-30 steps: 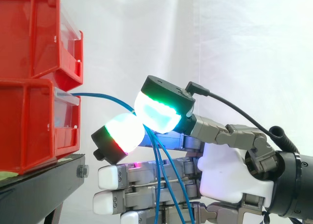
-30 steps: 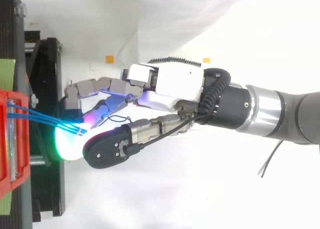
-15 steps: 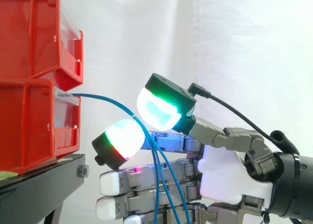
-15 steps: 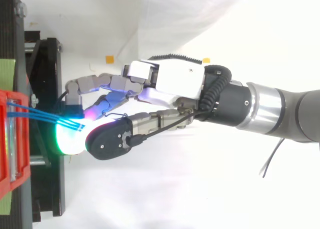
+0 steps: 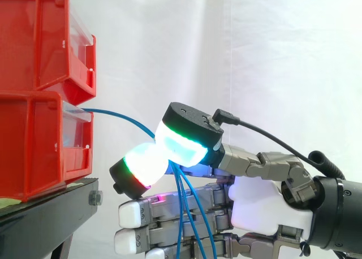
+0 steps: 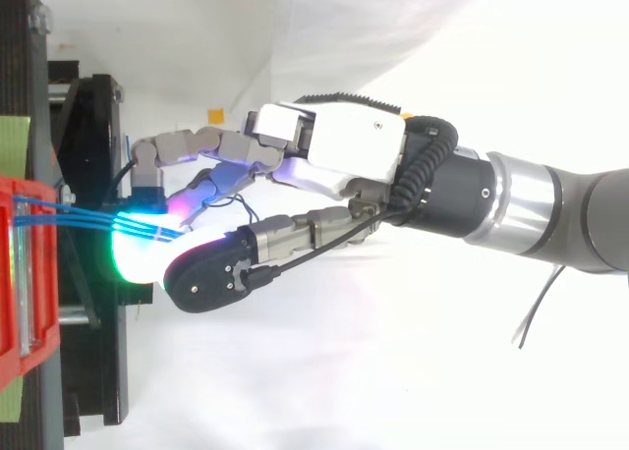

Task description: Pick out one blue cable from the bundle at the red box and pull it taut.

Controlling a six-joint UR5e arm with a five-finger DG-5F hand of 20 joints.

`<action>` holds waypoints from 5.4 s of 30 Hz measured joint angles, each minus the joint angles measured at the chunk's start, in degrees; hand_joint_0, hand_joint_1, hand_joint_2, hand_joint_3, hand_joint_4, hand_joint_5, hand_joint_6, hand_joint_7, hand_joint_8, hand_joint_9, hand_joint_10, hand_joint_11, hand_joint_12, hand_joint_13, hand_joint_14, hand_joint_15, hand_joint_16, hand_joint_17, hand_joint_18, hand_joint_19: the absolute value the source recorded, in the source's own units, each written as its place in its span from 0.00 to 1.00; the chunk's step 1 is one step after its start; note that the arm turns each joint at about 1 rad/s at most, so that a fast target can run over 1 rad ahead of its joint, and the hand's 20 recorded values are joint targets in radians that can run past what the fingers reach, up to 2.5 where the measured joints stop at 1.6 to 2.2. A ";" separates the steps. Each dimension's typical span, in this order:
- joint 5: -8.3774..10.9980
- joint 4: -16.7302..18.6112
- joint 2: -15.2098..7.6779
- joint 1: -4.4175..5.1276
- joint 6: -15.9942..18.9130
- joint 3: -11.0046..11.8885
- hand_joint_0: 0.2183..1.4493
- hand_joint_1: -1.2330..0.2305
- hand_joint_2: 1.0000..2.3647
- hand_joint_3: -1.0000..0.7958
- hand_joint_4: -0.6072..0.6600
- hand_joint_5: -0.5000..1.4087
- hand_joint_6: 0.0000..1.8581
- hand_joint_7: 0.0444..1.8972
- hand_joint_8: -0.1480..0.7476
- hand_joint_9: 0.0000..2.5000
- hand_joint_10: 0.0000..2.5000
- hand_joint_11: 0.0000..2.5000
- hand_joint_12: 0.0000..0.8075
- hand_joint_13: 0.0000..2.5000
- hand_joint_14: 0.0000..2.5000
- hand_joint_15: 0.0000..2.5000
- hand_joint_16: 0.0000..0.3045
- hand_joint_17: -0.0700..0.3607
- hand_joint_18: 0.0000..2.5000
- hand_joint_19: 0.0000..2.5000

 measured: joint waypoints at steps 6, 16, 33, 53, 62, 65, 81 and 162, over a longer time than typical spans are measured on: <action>0.03 0.00 0.00 -0.22 -0.05 0.00 0.28 0.48 0.00 0.31 0.58 0.22 0.28 0.72 0.40 0.34 0.01 0.17 0.40 0.29 0.01 0.14 0.16 0.42 0.23 0.26; 0.77 -0.39 0.00 -0.54 -0.72 -0.06 0.31 0.58 0.00 0.29 0.57 0.22 0.28 0.72 0.40 0.34 0.01 0.17 0.39 0.30 0.01 0.14 0.16 0.42 0.23 0.26; 2.72 -1.06 0.00 -0.59 -0.88 -0.11 0.25 0.52 0.00 0.28 0.57 0.21 0.27 0.66 0.41 0.33 0.01 0.17 0.41 0.30 0.01 0.15 0.17 0.43 0.23 0.26; 6.86 2.25 -0.08 1.97 -5.73 -0.09 0.24 0.45 0.00 0.28 0.61 0.19 0.27 0.58 0.41 0.32 0.01 0.17 0.42 0.29 0.01 0.14 0.18 0.44 0.23 0.26; 7.30 2.28 -0.06 3.14 -5.52 -0.12 0.27 0.44 0.00 0.30 0.59 0.20 0.27 0.61 0.41 0.32 0.01 0.18 0.40 0.29 0.01 0.15 0.17 0.43 0.23 0.26; 7.31 2.28 -0.07 3.36 -5.49 -0.13 0.28 0.44 0.00 0.31 0.58 0.20 0.27 0.62 0.41 0.32 0.01 0.18 0.40 0.29 0.01 0.14 0.17 0.43 0.22 0.26; 7.19 1.80 -0.05 3.41 -4.15 -0.20 0.31 0.46 0.01 0.35 0.57 0.21 0.27 0.65 0.40 0.33 0.01 0.18 0.39 0.29 0.01 0.15 0.16 0.42 0.23 0.26; 6.04 0.91 0.00 2.70 7.02 -0.18 0.33 0.46 0.01 0.50 0.64 0.18 0.41 0.51 0.44 0.36 0.01 0.27 0.39 0.31 0.01 0.14 0.13 0.36 0.23 0.22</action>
